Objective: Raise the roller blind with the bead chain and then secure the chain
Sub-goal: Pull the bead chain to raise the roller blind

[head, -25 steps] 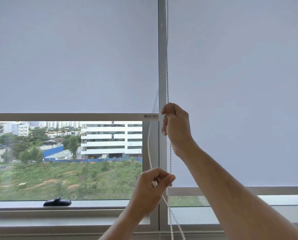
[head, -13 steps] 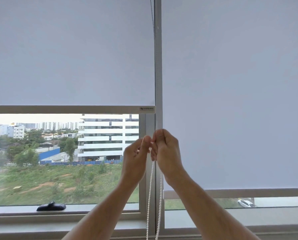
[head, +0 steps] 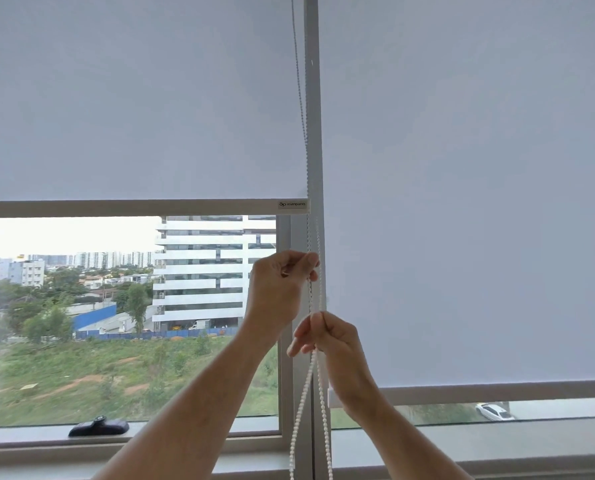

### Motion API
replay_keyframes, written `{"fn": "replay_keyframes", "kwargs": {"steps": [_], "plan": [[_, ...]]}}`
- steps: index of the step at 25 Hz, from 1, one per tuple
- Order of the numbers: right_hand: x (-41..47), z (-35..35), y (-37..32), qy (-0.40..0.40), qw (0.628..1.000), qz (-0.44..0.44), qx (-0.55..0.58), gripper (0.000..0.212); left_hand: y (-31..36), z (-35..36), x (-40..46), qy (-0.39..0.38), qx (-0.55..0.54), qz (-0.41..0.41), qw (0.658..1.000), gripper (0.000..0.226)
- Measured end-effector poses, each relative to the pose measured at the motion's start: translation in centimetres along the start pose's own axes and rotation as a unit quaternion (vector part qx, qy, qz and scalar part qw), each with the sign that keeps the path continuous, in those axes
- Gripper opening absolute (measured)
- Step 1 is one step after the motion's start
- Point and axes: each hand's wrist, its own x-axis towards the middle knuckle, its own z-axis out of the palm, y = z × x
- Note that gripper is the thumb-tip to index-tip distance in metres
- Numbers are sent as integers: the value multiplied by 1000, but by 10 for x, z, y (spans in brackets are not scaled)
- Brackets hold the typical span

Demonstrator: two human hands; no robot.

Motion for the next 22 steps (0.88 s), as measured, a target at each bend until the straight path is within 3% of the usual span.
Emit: {"fn": "replay_keyframes", "kwargs": {"steps": [4, 10, 14, 22], "plan": [[18, -19, -8, 50, 996, 49, 47, 62, -6, -6, -10, -15, -3, 8, 1000, 11], [76, -15, -58, 65, 997, 30, -32, 35, -20, -5, -25, -34, 51, 29, 998, 15], [110, -9, -95, 59, 997, 21, -37, 38, -31, -6, -38, -55, 102, 44, 992, 23], [120, 0, -111, 106, 990, -51, -83, 42, -37, -19, -46, -88, 119, 45, 988, 14]]}}
